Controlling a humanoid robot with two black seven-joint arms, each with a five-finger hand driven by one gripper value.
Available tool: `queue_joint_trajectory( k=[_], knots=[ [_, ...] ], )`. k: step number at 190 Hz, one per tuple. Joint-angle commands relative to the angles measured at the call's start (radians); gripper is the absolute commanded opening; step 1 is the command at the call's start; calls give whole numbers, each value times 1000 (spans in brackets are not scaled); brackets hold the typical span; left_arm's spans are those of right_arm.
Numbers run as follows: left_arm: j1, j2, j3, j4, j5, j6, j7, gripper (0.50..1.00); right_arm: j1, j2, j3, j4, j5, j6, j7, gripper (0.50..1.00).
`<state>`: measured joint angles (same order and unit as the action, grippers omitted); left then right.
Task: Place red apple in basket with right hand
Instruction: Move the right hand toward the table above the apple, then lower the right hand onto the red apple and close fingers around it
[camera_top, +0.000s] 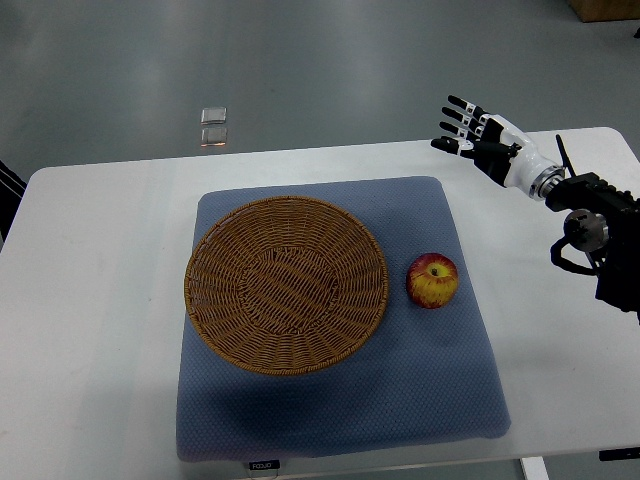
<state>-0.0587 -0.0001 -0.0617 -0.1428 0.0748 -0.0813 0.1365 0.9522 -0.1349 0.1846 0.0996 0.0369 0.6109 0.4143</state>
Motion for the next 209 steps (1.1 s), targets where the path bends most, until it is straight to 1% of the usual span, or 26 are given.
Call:
queue_joint_trajectory(
  k=[1,51,90,100,101,117,142,143,161,169,172,182,183,186,187,188,191,192,193,194,195,198,201,203,204,209],
  knots=[
    [2,0,0,-6,0,-3,0,1000,0,0,1,2,0,0,0,981],
    [10,0,0,-4,-1,-2,5,1000,0,-15,-2,2,0,0,0,983],
    [10,0,0,-1,-1,9,3,1000,40,-118,-11,2,-84,0,1,981],
    [10,0,0,-1,-1,9,3,1000,40,-118,-11,2,-84,0,1,981],
    [10,0,0,-4,-1,8,3,1000,60,-153,-17,2,-151,0,4,981],
    [10,0,0,-3,-1,8,3,1000,103,-207,-51,2,-268,0,9,979],
    [10,0,0,0,-1,9,3,1000,145,-235,-83,3,-353,0,8,977],
    [10,0,0,2,-1,9,3,1000,173,-251,-118,5,-411,0,8,977],
    [10,0,0,-1,-1,9,3,1000,221,-281,-185,31,-489,0,6,973],
    [11,0,0,-1,-1,8,3,1000,238,-330,-204,112,-517,0,3,973],
    [10,0,0,-1,-1,8,3,1000,244,-367,-217,176,-532,0,0,971],
    [10,0,0,-1,-1,8,3,1000,244,-367,-217,176,-532,0,0,971],
    [11,0,0,-3,-1,8,5,1000,269,-467,-220,388,-613,0,-5,971],
    [10,0,0,-3,-1,8,3,1000,272,-488,-218,439,-640,0,-8,971],
    [10,0,0,-3,-1,9,3,1000,276,-506,-217,486,-662,0,-12,971],
    [10,0,0,-3,-1,9,3,1000,276,-506,-217,486,-663,0,-12,971],
    [10,0,0,-1,-1,9,3,1000,280,-541,-215,575,-712,-63,-23,971],
    [10,0,0,-1,-1,9,3,1000,280,-542,-215,575,-712,-63,-23,971],
    [10,0,0,-1,-1,8,3,1000,281,-558,-214,622,-735,-100,-31,971],
    [10,0,0,-1,-1,8,3,1000,281,-558,-214,623,-735,-100,-31,971],
    [11,0,0,-1,-1,9,3,1000,281,-577,-214,668,-759,-135,-37,973],
    [10,0,0,-1,-1,8,5,1000,281,-591,-212,712,-782,-166,-45,973],
    [10,0,0,-1,-1,8,3,1000,281,-623,-212,797,-825,-229,-58,973],
    [10,0,0,-1,-1,8,3,1000,281,-623,-212,798,-825,-229,-58,973],
    [10,0,0,-1,-1,9,3,1000,281,-638,-212,837,-845,-256,-66,973],
    [11,0,0,0,-1,9,3,1000,281,-664,-212,908,-882,-304,-80,973]
  ],
)
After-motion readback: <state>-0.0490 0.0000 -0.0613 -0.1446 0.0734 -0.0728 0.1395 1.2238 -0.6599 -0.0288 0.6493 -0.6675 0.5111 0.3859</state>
